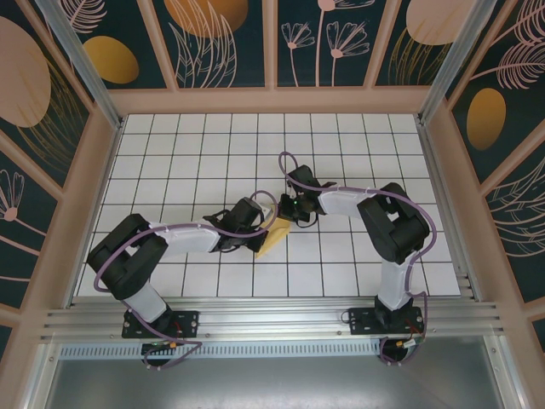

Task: Fold a paper plane with a square sheet of paper (pick it up from the middle)
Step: Third fold the triangle at the center of the table.

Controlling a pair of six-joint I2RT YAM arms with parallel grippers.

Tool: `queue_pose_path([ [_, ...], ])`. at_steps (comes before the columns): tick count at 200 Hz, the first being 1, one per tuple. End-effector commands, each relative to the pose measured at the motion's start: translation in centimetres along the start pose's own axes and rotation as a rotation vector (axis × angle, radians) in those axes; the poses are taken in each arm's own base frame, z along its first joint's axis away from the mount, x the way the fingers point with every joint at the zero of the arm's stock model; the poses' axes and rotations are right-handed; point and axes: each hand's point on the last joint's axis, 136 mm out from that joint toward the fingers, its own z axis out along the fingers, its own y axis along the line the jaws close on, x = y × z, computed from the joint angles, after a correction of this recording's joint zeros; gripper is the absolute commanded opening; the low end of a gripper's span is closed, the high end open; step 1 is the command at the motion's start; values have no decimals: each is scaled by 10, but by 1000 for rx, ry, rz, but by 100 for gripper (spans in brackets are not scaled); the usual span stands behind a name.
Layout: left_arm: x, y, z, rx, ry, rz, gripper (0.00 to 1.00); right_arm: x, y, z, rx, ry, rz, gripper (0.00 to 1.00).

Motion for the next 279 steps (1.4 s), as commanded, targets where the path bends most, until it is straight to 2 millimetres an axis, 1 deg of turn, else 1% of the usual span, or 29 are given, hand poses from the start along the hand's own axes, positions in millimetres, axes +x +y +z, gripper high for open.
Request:
queue_pose_path([
  [1,3,5,3,-12,6,0,2,32,-38,19,115,89,54,8],
  [42,3,3,6,-2,11,7,3,32,-38,17,112,89,55,8],
  [69,6,1,8,9,22,12,4,30,-33,16,97,85,50,8],
  [85,3,-1,7,21,12,14,4,29,-32,17,99,84,47,8],
  [124,-13,-6,-5,34,-50,21,5,33,-40,17,121,88,57,7],
  [148,-17,-7,-6,37,-57,30,5,35,-43,18,134,92,56,7],
  [165,-14,-5,-3,27,-45,30,5,35,-43,18,134,92,58,7],
  [192,-1,4,4,-11,0,22,5,34,-43,17,135,88,59,7],
  [232,11,8,11,-24,29,14,5,33,-42,16,133,86,59,7],
  [257,13,6,15,-5,40,17,5,31,-32,13,93,80,58,8],
  [279,16,7,15,-11,43,14,5,19,-14,2,28,43,49,9],
])
